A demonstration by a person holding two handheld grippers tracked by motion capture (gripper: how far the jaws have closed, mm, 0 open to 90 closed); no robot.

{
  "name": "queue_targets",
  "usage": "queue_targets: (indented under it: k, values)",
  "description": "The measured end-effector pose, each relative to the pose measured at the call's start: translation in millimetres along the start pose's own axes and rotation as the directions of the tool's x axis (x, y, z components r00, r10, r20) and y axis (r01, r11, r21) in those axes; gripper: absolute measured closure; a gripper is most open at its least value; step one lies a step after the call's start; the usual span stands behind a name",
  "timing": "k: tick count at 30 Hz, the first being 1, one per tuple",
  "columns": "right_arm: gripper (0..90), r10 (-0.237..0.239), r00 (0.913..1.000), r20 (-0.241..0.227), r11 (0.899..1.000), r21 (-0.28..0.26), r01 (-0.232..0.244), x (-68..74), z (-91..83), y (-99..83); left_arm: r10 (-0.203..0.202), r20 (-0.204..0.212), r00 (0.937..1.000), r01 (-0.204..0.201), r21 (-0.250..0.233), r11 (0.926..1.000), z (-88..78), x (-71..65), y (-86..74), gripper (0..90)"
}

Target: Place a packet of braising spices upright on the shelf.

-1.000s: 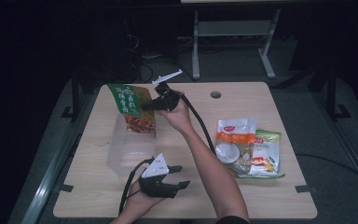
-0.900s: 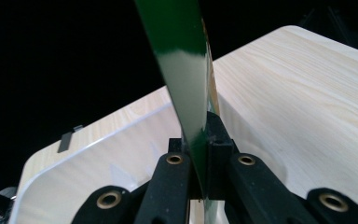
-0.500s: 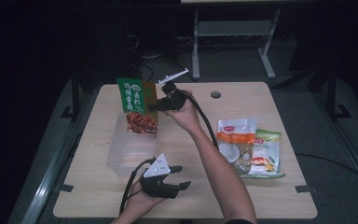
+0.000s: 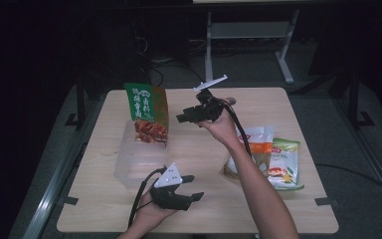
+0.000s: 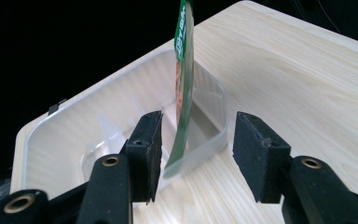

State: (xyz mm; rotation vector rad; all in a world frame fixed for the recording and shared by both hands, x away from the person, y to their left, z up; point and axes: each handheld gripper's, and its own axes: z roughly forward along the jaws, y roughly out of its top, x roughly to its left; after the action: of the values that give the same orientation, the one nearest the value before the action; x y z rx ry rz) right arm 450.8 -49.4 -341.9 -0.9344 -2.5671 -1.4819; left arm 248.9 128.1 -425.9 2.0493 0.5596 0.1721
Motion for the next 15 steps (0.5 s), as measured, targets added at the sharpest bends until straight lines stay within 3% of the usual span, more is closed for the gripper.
queue_targets:
  k: [15]
  values:
    - [48.0, 0.041, 0.9986, 0.034, 0.999, 0.022, -0.041, -1.8, -56.1, -42.6, 0.011, 0.001, 0.9999, -0.011, 0.009, 0.9999, 1.1, -1.9, 0.0, 35.3]
